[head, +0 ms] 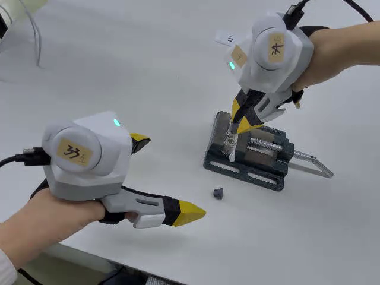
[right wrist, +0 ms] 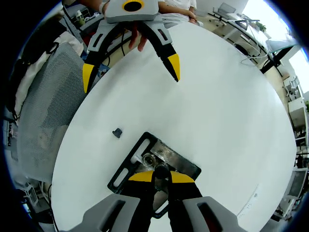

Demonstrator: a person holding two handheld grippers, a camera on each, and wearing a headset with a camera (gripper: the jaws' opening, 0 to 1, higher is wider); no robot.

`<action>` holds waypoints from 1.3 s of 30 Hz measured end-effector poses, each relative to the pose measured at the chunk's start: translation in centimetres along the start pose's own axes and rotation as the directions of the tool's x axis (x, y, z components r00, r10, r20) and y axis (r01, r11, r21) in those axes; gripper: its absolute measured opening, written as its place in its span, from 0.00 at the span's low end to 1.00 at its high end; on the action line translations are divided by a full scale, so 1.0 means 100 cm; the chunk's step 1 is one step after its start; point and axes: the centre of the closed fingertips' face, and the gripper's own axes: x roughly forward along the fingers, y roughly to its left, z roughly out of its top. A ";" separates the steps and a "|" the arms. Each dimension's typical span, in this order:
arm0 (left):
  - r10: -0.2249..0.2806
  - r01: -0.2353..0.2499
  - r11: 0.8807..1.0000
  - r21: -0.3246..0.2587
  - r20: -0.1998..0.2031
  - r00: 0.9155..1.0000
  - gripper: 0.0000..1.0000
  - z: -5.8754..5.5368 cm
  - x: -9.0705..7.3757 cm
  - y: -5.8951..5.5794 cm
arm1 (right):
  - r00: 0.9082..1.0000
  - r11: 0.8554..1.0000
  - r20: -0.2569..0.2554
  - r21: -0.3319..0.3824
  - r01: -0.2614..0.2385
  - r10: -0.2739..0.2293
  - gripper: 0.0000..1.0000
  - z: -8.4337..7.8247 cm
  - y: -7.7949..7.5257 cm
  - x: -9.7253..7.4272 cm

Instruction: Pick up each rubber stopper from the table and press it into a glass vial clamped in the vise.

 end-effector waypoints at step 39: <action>-0.022 0.022 1.000 -0.001 -0.002 1.000 0.97 -0.002 0.004 -0.009 | 0.999 0.988 -0.044 0.154 0.034 -0.028 0.05 0.007 0.006 0.001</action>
